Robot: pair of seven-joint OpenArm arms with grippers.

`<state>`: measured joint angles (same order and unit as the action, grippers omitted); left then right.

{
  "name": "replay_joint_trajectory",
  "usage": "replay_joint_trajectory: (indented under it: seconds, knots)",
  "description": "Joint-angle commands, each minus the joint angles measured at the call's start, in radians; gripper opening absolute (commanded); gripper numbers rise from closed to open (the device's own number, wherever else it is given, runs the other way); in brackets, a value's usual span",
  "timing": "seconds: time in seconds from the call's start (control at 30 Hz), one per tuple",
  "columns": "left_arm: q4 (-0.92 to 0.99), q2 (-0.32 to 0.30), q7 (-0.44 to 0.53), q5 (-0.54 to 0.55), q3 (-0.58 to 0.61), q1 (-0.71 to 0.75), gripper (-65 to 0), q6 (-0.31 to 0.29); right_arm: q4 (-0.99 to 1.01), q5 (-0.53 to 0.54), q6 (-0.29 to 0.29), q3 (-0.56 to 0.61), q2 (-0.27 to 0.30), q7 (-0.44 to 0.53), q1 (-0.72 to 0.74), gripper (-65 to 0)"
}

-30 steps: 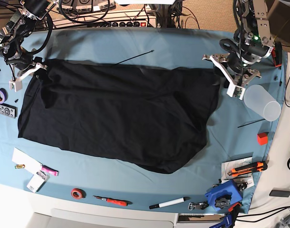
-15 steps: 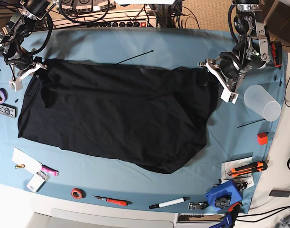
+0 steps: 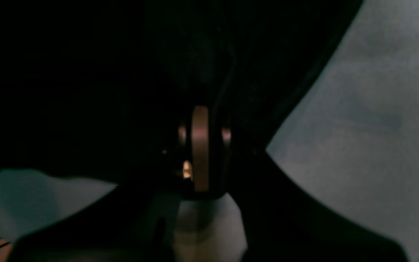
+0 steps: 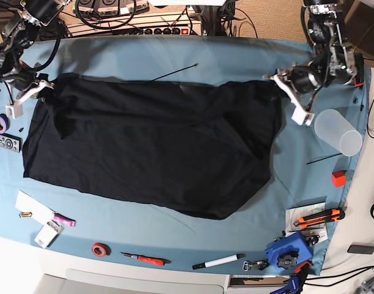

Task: Layout the t-shirt on the table in an organized manner, then fold the t-shirt properly
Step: 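Pull the grasped edge taut with both grippers, smoothing the shirt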

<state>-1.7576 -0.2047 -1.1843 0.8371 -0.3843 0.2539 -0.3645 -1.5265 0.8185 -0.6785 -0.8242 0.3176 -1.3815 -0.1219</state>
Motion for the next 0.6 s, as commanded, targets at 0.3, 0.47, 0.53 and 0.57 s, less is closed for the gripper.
replay_joint_trajectory:
  seconds: [0.3,0.47,0.53,0.57]
  knots:
    - [-0.032,-0.014,-0.033,0.182,-0.077,0.106,-65.0,-0.082,-0.016,0.116,-0.006,-0.148,0.029,-0.015,-0.055,-65.0]
    - [-0.068,-0.014,-0.057,0.204,-0.077,0.161,-65.0,-0.082,-0.016,0.116,-0.019,-0.150,0.029,-0.015,-0.098,-65.0]
    - [-0.096,-0.014,-0.058,0.207,-0.077,0.189,-65.0,-0.082,-0.016,0.117,-0.020,-0.150,0.029,-0.015,-0.106,-65.0]
    - [-0.111,-0.014,-0.058,0.207,-0.077,0.204,-65.0,-0.082,-0.016,0.116,-0.020,-0.150,0.029,-0.015,-0.110,-65.0]
